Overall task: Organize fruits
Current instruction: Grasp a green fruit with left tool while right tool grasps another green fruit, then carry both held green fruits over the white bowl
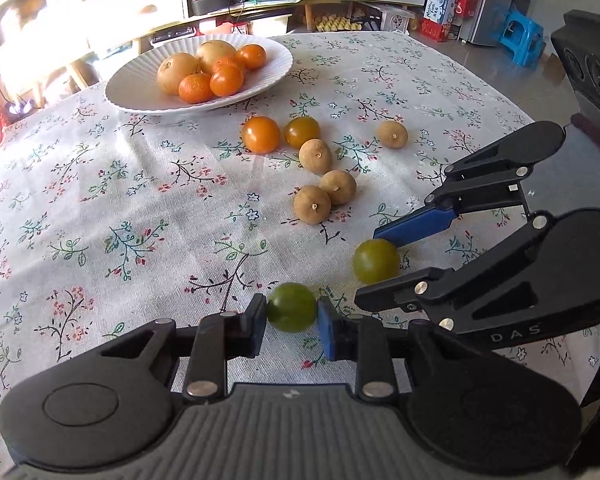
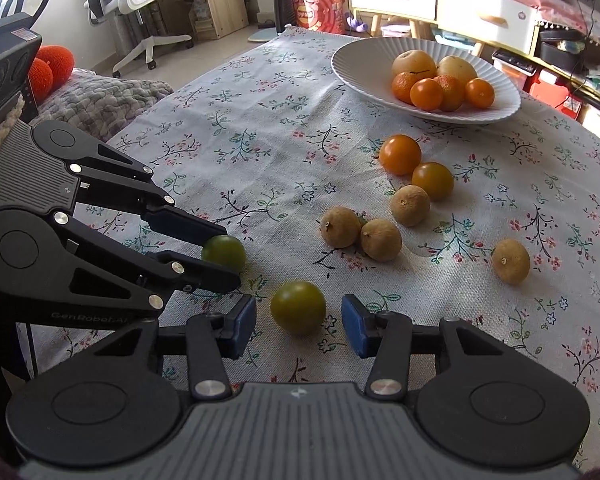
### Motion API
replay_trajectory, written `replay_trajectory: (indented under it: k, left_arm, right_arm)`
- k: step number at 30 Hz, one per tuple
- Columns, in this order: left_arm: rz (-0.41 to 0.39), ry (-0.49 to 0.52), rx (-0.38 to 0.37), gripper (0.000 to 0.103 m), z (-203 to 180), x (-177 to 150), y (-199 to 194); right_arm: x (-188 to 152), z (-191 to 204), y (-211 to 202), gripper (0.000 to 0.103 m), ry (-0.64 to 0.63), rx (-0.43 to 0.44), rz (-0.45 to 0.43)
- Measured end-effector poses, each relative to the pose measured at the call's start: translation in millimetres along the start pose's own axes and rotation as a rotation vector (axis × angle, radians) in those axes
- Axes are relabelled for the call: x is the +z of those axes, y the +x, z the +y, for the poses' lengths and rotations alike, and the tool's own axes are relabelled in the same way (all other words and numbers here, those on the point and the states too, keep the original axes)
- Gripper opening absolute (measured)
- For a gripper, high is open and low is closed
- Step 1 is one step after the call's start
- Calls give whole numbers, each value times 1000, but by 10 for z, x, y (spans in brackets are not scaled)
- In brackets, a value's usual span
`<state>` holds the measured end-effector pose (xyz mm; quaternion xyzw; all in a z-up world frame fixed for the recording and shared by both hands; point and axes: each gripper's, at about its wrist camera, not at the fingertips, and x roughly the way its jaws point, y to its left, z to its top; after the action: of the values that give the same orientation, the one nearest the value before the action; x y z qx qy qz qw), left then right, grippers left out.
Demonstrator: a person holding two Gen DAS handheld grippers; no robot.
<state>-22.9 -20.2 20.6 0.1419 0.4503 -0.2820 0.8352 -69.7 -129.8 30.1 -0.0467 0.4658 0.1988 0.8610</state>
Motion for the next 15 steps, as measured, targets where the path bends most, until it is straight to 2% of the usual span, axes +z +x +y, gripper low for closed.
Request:
replay_trajectory:
  k: [7, 15]
  left_arm:
    - [-6, -9, 17, 18, 22, 15, 4]
    - [-23, -61, 50, 18, 117, 66, 21]
  right_arm:
    - [22, 39, 18, 27, -24, -3, -1]
    - [82, 65, -17, 26, -38, -13, -28]
